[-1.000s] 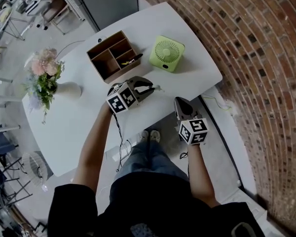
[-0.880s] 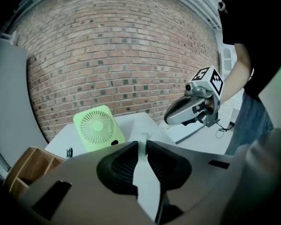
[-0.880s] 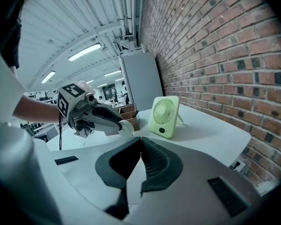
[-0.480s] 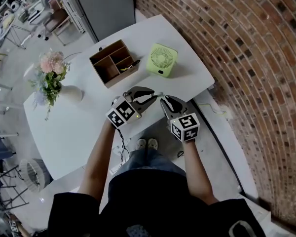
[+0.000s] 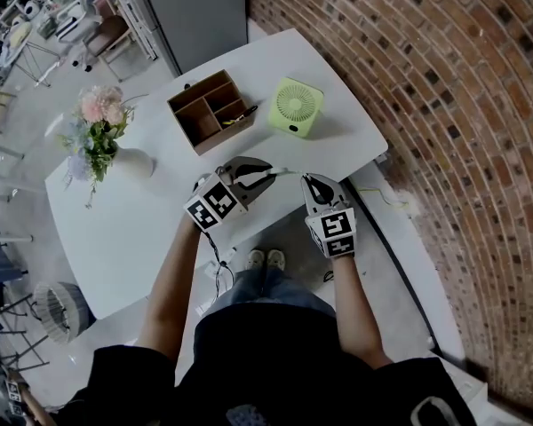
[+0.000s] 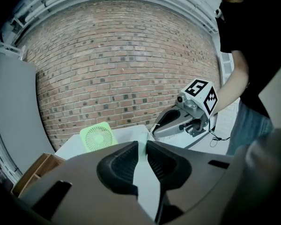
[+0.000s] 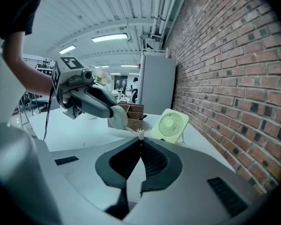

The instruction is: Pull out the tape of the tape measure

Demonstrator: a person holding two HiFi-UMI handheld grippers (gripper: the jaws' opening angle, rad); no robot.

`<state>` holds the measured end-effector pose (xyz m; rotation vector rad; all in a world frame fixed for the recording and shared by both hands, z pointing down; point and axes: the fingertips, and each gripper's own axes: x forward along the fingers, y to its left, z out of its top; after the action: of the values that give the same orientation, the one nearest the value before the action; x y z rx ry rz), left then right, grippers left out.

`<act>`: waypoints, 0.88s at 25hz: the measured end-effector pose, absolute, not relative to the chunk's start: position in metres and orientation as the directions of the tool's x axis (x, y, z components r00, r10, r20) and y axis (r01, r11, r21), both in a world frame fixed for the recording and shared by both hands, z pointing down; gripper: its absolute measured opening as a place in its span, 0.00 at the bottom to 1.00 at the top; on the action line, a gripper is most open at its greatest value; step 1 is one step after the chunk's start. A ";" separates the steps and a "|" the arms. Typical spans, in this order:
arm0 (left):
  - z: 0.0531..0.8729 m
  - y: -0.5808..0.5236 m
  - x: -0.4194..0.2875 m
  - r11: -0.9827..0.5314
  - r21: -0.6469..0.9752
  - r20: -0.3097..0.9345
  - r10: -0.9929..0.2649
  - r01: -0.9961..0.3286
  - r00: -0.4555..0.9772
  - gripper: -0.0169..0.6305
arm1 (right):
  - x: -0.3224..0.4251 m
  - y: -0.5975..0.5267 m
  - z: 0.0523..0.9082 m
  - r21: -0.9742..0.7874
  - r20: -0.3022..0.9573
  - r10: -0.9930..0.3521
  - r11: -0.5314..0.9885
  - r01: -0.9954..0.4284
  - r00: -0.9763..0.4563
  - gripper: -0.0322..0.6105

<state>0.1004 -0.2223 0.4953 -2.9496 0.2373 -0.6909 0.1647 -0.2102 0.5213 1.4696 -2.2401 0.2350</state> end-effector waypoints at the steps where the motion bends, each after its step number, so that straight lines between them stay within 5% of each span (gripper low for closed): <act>1: 0.496 -0.223 0.095 -0.982 -0.137 0.437 -0.180 -0.133 0.881 0.14 | 0.168 -0.210 0.521 0.116 0.456 -0.832 0.407 -0.906 -0.315 0.06; 22: 0.528 -0.249 0.000 -0.958 -0.124 0.528 -0.283 -0.257 0.801 0.14 | 0.226 -0.223 0.536 0.362 0.509 -0.855 0.314 -0.878 -0.096 0.06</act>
<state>-0.0003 -0.2490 0.5278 -2.9373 0.4407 -0.8722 0.2257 -0.2231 0.5358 1.5307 -1.9350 0.0439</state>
